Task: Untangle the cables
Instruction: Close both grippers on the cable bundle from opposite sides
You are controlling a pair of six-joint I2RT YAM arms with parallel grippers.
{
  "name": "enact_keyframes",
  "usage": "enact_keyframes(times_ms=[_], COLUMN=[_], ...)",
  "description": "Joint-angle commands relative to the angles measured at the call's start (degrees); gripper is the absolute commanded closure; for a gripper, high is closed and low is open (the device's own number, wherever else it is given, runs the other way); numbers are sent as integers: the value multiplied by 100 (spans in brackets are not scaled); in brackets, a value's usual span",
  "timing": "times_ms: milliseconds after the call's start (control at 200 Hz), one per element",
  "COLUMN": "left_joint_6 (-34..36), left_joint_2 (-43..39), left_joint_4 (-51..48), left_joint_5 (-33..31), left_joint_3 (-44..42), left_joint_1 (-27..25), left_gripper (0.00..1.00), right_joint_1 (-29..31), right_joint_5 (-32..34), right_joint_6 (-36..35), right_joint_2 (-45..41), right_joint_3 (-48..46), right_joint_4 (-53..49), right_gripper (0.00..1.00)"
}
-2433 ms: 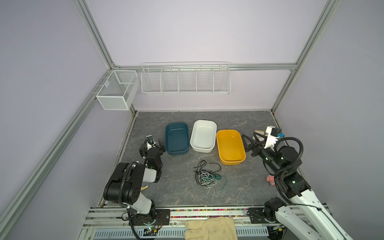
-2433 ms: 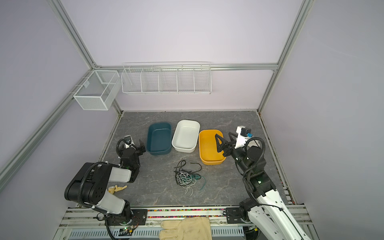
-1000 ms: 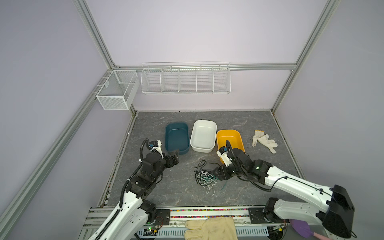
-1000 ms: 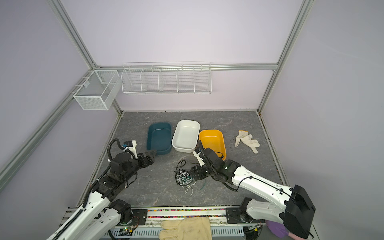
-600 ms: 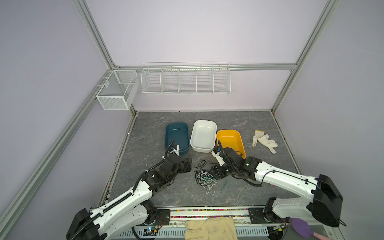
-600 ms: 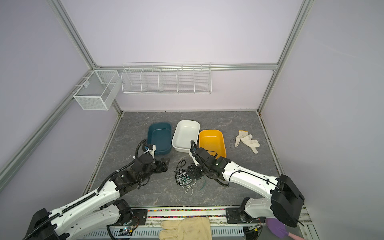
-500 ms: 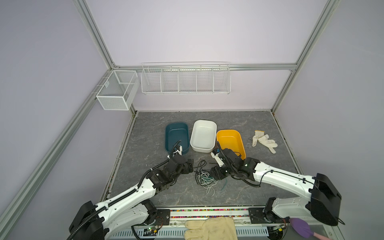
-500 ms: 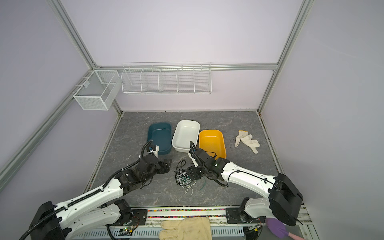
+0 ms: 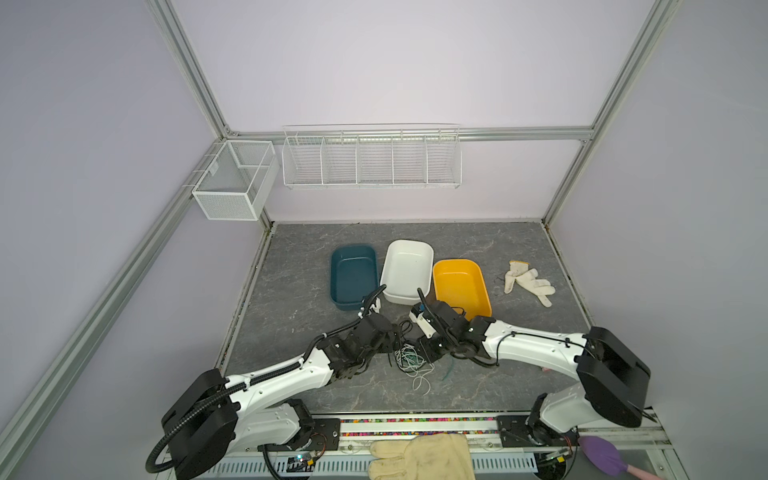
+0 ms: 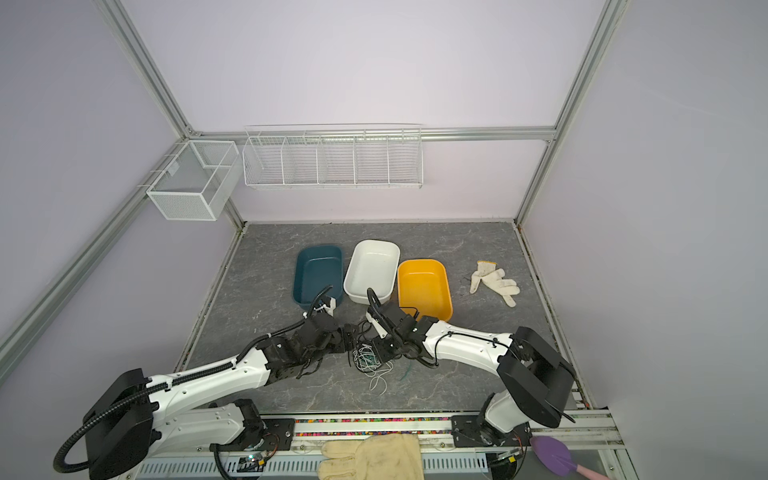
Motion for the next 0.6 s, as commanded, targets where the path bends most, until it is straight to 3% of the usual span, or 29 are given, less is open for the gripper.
enact_keyframes(times_ms=[0, 90, 415, 595], left_joint_6=[-281, -399, -861, -886], left_joint_2=[-90, -284, -1171, -1524], left_joint_4=[308, 438, 838, 745], left_joint_5=[294, 354, 545, 520], left_joint_3=[-219, -382, -1159, -1355], left_joint_1=[-32, -46, -89, -89], left_gripper=[21, 23, 25, 26], right_joint_1=[47, 90, 590, 611], right_joint_5=[-98, -88, 100, 237], right_joint_6=[-27, -23, -341, -709], right_joint_2=[35, -7, -641, -724], right_joint_3=[128, 105, 196, 736], right_joint_4=[212, 237, 80, -323], right_gripper=[82, 93, 93, 93])
